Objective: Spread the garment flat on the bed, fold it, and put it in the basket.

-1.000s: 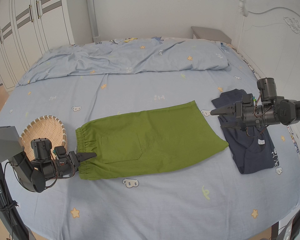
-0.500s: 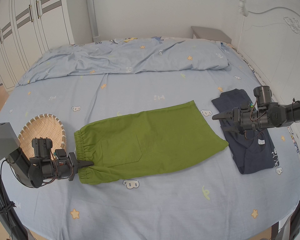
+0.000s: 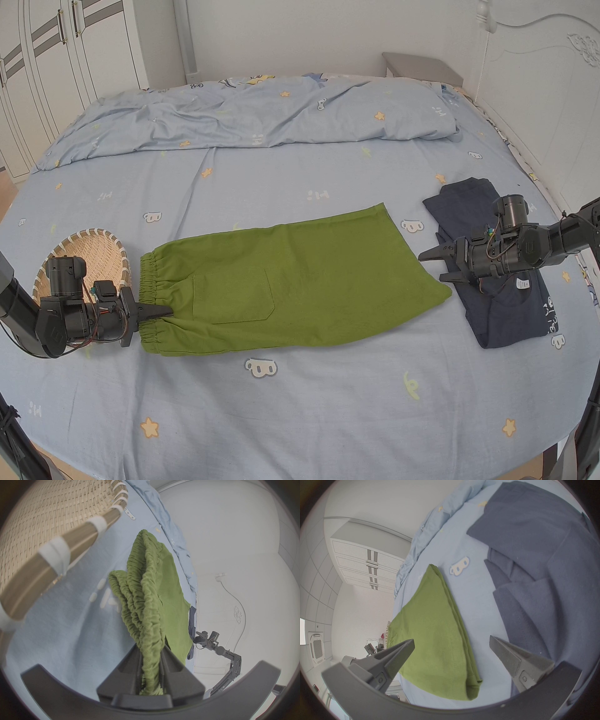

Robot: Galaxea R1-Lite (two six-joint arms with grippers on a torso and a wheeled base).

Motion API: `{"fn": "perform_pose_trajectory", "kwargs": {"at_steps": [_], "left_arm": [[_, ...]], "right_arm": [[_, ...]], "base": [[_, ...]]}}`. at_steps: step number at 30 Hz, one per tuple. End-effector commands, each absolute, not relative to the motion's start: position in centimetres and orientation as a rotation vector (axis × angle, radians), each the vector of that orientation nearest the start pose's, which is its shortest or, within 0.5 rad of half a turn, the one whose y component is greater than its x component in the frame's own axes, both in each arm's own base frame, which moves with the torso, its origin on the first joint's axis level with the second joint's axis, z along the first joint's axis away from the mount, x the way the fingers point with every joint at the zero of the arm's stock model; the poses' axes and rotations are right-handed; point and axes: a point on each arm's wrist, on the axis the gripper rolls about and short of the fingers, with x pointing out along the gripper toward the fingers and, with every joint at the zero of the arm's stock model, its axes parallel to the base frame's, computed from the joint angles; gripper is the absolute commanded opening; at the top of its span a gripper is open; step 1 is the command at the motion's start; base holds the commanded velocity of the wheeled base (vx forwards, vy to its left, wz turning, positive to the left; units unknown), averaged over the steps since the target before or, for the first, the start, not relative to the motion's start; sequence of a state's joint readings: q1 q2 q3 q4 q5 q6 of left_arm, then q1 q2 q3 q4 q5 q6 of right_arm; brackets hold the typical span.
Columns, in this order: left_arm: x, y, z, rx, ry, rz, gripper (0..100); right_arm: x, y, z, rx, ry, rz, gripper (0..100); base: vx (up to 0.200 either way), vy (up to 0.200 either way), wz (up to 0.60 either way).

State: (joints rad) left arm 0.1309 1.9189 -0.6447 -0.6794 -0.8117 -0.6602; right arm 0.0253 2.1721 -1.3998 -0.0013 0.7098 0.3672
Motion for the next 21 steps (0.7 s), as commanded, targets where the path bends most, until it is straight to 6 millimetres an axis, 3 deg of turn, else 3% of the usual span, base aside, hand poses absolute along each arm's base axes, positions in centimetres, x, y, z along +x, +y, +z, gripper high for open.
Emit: {"fn": "perform_pose_trajectory", "kwargs": {"at_steps": [1, 8, 16, 17, 21], "left_arm": [[30.3, 2.3, 8.8, -0.887, 0.736, -0.470, 0], [30.3, 2.3, 8.7, -0.887, 0.737, -0.470, 0], [30.3, 2.2, 8.7, -0.886, 0.739, -0.474, 0], [30.3, 2.2, 8.7, -0.886, 0.739, -0.473, 0], [30.3, 2.2, 8.7, -0.886, 0.739, -0.473, 0]], "right_arm": [[42.1, 3.1, 9.0, 0.610, 0.925, 0.555, 100], [41.6, 5.2, 7.9, 0.582, 1.008, 0.591, 100], [41.6, 5.3, 7.1, 0.573, 1.035, 0.609, 100], [41.7, 5.2, 7.2, 0.574, 1.031, 0.608, 0], [42.0, 4.7, 7.3, 0.579, 1.018, 0.599, 0]], "base": [[0.000, 0.000, 0.00], [0.000, 0.000, 0.00], [0.000, 0.000, 0.00], [0.000, 0.000, 0.00], [0.000, 0.000, 0.00]]}}
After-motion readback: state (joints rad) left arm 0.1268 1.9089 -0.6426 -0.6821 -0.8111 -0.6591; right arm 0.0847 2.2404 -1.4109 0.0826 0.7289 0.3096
